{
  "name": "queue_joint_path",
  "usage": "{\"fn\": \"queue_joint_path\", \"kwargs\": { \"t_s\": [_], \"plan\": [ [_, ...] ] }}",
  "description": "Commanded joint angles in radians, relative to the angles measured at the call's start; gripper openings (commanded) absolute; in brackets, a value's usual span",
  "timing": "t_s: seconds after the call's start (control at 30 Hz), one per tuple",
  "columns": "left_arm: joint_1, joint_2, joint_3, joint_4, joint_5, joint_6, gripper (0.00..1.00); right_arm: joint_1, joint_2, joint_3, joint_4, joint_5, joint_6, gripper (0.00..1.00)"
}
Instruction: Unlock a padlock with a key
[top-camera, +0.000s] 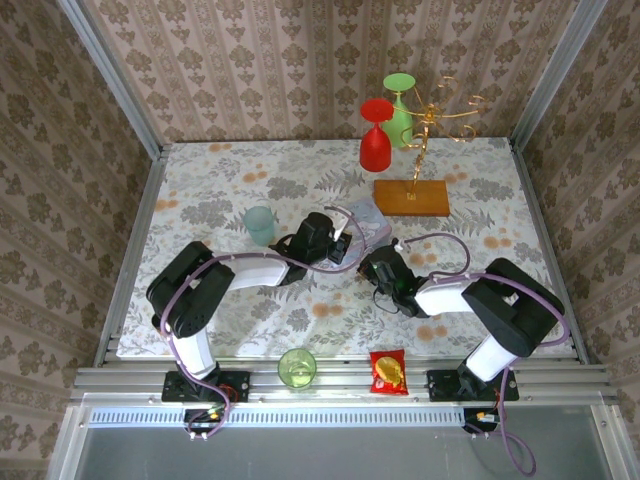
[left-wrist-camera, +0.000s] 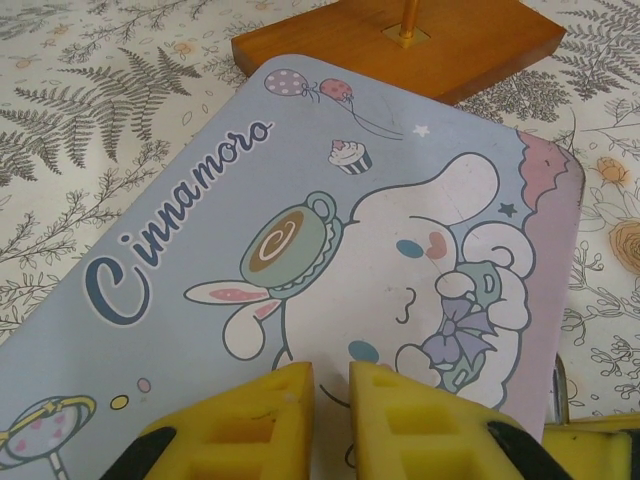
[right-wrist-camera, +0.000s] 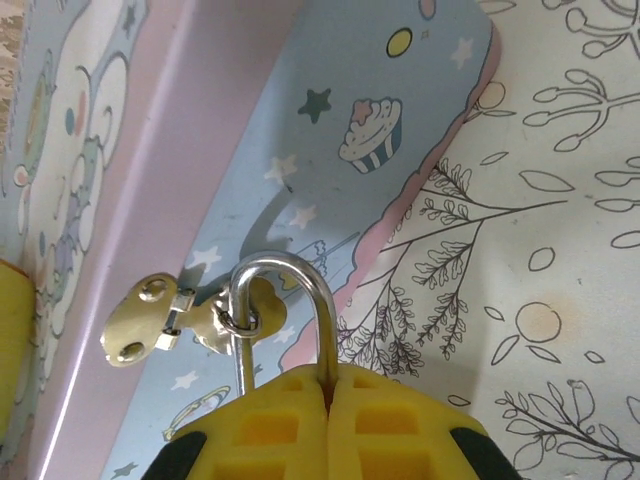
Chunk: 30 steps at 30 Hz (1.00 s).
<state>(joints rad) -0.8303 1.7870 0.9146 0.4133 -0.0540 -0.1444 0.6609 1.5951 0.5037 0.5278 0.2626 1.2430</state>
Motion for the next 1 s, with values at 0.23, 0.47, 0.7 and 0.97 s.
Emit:
{"fn": "queue_joint_path", "kwargs": {
  "t_s": [0.23,0.47,0.7,0.97],
  "plan": [
    [0.008,0.024,-0.09,-0.164,-0.029,0.02,0.17,-0.148,-0.072,0.008,0.025,-0.032,-0.026,0.0],
    [0.021,0.018,-0.087,-0.16,-0.027,0.002,0.17,-0.179,-0.109,-0.025,0.004,-0.056,-0.043,0.0],
    [0.115,-0.042,-0.053,-0.192,0.026,-0.001,0.22,-0.212,-0.3,0.154,-0.552,-0.07,-0.409,0.0],
    [0.184,-0.098,0.039,-0.225,0.085,0.001,0.42,-0.271,-0.267,0.298,-0.934,-0.173,-0.67,0.0]
  ]
}}
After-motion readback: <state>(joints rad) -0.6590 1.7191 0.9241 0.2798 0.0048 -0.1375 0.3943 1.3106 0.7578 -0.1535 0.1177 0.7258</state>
